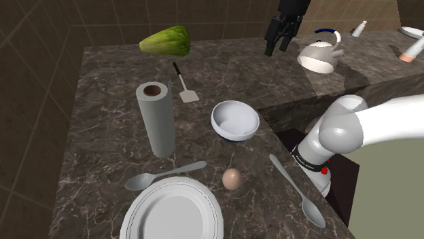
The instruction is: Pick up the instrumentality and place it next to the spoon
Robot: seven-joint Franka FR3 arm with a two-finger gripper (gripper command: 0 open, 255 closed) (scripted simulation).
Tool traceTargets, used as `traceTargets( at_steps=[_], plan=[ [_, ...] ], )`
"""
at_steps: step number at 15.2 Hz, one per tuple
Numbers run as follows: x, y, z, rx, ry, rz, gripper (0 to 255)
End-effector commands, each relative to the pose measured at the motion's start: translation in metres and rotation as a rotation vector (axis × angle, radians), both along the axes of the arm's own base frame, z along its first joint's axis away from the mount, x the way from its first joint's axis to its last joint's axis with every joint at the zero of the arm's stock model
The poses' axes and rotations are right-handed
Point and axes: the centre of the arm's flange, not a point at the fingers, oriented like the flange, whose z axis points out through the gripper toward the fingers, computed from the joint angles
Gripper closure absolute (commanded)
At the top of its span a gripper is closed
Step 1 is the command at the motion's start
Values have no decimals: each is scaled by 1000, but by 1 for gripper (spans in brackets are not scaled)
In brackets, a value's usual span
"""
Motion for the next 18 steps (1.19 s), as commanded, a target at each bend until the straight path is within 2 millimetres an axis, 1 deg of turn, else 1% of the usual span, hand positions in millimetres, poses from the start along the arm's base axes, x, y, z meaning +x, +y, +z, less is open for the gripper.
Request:
traceTargets(
  at_steps=[1,10,18],
  plan=[
    [0,0,0,0,0,0,0],
    [82,70,-46,-39,-30,-130,0],
    [164,121,-87,-74,-56,-246,0]
  ],
)
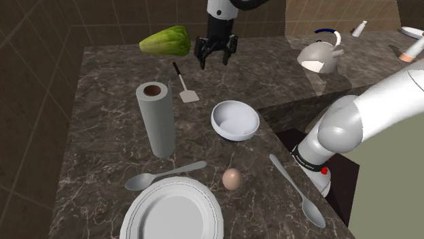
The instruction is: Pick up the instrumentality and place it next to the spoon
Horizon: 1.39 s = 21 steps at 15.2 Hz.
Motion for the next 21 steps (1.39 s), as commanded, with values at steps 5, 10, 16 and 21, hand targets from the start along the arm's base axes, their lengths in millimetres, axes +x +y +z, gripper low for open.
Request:
traceTargets(
  at_steps=[5,10,16,21],
  plan=[
    [65,31,-31,-25,-21,-89,0],
    [117,50,-54,-45,-36,-155,0],
    [118,49,-86,-45,-36,-155,0],
    [119,49,-94,-45,-36,-155,0]
  ],
)
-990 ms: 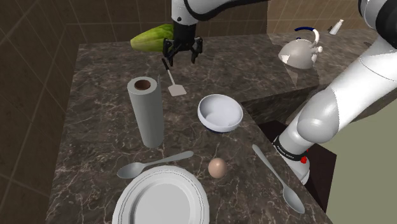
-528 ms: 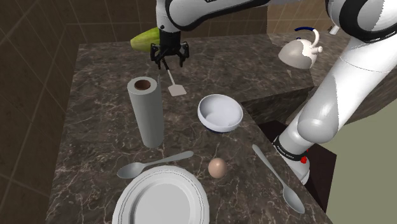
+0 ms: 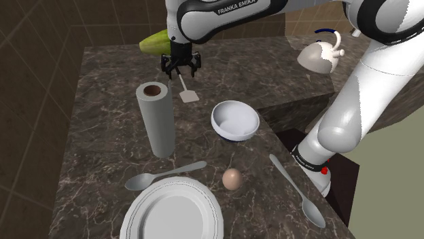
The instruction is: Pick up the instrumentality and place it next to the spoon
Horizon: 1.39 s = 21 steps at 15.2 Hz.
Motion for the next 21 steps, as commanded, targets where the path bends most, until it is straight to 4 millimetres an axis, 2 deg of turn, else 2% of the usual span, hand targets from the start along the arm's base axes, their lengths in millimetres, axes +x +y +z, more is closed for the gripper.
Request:
traceTargets(
  at_steps=[1,4,5,14,21],
  plan=[
    [0,0,0,0,0,0,0],
    [0,0,0,0,0,0,0],
    [0,0,0,0,0,0,255],
    [0,0,0,0,0,0,255],
    [0,0,37,0,0,0,255]
  ],
)
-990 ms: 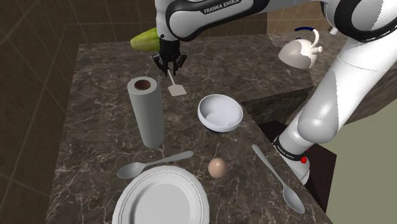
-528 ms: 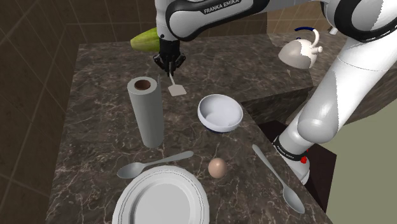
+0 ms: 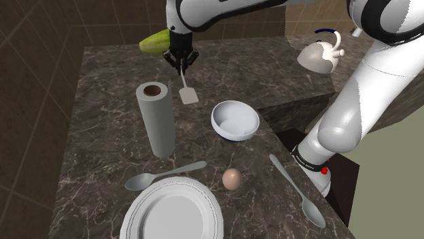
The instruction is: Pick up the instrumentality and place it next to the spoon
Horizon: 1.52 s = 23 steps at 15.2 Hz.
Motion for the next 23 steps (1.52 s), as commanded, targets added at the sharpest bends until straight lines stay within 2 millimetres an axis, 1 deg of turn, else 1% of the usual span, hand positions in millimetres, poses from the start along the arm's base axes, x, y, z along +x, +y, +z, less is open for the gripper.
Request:
traceTargets(
  at_steps=[1,9,10,23],
  plan=[
    [0,0,11,0,0,0,255],
    [0,0,54,0,0,0,255],
    [0,0,55,0,0,0,255],
    [-163,52,55,0,0,0,255]
  ],
)
